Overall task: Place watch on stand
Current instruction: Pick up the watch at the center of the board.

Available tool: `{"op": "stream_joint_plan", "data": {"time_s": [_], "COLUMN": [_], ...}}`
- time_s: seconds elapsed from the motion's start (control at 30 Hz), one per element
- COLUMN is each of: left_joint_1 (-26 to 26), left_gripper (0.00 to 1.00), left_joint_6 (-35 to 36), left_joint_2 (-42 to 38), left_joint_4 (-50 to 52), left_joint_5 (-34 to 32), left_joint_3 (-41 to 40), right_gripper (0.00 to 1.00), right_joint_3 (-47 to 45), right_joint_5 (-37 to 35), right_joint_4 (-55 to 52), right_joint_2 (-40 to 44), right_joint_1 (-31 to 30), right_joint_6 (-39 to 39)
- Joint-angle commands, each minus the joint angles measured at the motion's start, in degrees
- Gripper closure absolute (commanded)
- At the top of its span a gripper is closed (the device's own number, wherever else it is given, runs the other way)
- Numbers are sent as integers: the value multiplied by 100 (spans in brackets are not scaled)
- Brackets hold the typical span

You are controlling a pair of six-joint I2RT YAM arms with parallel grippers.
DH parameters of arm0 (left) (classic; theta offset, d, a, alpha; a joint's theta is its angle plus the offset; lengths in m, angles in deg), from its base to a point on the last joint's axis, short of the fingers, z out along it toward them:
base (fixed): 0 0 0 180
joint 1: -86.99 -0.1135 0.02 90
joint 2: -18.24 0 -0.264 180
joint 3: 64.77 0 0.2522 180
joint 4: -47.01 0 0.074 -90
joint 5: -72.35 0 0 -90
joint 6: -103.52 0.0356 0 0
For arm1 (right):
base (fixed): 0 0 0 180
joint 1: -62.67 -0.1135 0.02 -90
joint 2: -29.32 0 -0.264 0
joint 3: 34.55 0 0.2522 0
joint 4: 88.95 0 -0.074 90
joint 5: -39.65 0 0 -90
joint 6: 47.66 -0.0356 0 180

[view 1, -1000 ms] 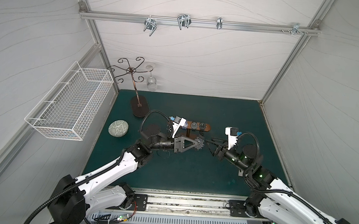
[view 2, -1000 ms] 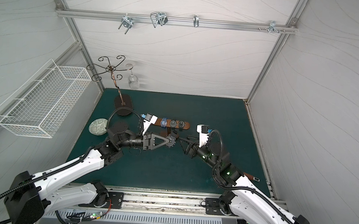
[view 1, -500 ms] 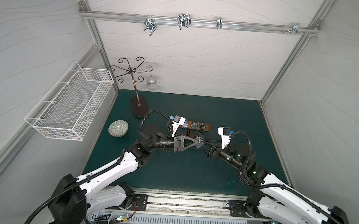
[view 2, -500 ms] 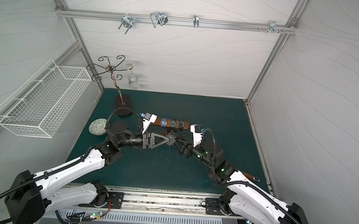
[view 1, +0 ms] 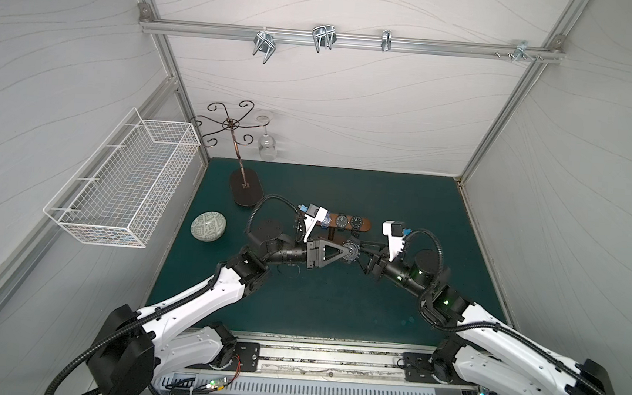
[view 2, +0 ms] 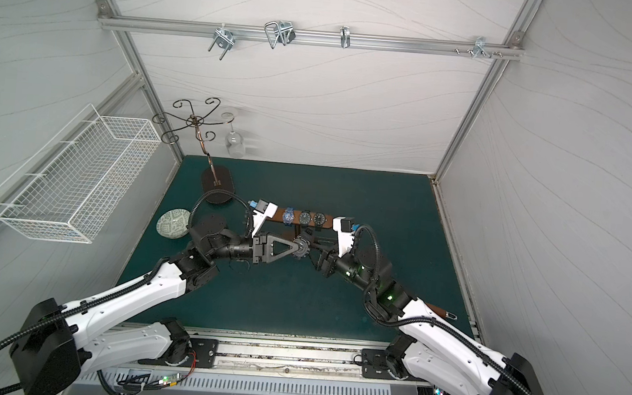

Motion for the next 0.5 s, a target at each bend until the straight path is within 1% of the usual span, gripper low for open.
{"op": "stream_joint_plan", "data": {"time_s": [0.0,0.2,0.27,0.37,0.43,0.47], "left_joint_1": [-13,-11,-8,-6,-13,-6], "left_gripper": [88,88,88,88,88,88], "left_joint_6": [-126,-170,-170,-121,-99,-92], "left_joint_2": [2,36,40,58,75,83], "left_joint_4": [-534,-628,-632,-595,-576,-582], "left_joint_5": [66,85,77,76,63,59], "left_joint_3": [16,17,26,38,29,19], "right_gripper": [52,63,70,84,88,92], "right_joint_3": [226,264,237,198,158,157], "right_joint_5": [131,378,404,444,424,414], "right_joint_4": [334,571,621,611,618,591], "right_joint_2": [-135,-182,-146,-78,-29,-4], "right_joint_1": [-54,-69,-82,-86,-87,-89], "right_joint_6": [31,84,98,132,137,137]}}
